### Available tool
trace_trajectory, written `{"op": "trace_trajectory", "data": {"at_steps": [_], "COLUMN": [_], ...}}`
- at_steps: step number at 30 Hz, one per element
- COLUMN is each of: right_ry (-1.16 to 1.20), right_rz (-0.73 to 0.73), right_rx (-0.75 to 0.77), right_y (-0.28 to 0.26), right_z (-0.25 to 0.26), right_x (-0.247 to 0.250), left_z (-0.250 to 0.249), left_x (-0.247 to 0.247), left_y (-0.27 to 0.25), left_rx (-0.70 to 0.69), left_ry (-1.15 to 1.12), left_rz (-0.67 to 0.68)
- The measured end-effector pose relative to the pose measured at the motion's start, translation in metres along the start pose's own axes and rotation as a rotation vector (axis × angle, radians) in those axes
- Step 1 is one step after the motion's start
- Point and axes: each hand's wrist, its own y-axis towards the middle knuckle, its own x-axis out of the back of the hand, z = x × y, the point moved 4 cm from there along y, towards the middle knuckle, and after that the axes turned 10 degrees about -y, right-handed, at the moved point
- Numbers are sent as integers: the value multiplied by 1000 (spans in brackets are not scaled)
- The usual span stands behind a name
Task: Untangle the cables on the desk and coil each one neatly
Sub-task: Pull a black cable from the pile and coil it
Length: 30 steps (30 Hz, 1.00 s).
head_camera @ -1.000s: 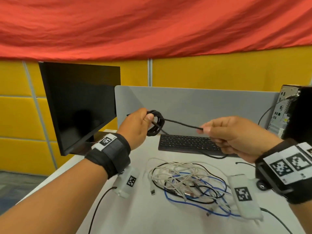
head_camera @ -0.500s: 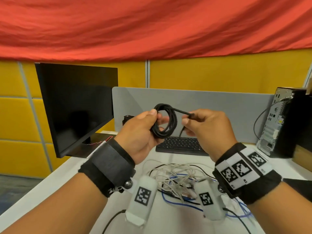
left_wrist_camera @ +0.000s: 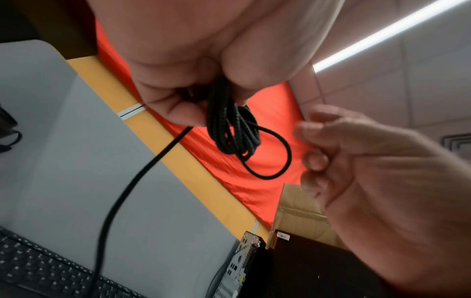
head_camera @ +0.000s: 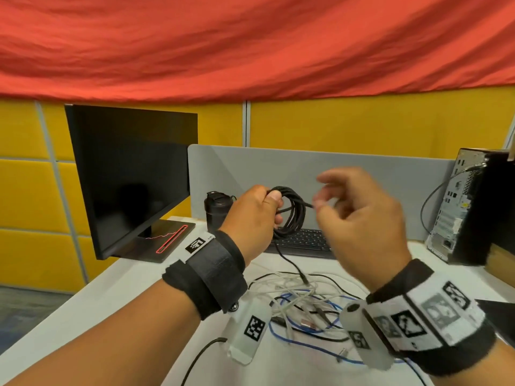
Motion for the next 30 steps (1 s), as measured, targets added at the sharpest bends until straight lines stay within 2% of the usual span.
{"op": "trace_trajectory", "data": {"at_steps": [2,4,9,11,12,14,17,19,20,22,24,26,28,30], "right_ry": [-242,-420,-512,-462,-362,-17,586,809,900,1054,1108,1068,967,803], "right_rz": [181,242,217,279,323,384,600,750,780,702,573,595,675,749], "right_rx": [217,260,410,431,388,210,-163,-365,-473,-750,-1030,-1170,-1163,-1076], "right_y": [-6,-7,-4,-6,-7,-4,-9,-21,-26,-33,-38,-44,-49,-49], "right_z": [14,11,9,4,-1,-13,-22,-21,-22,-31,-43,-43,-40,-36], "right_x": [-15,-24,-30,-32,-32,-28,-23,-25,-27,-33,-41,-48,-55,-58], "left_z": [3,6,14,14,14,16,24,27,28,26,26,26,27,29], "left_x": [-7,-11,-11,-10,-8,0,20,25,25,24,24,25,24,23], "left_y": [-2,-4,-4,-4,-3,2,12,14,15,15,16,15,16,18], "left_rx": [-12,-7,19,2,-21,-43,39,59,48,29,35,29,28,41], "left_ry": [49,67,72,124,190,284,123,58,44,-30,-137,-188,-233,-272], "left_rz": [24,23,24,7,-6,-66,-197,-214,-201,-186,-184,-186,-180,-171]}}
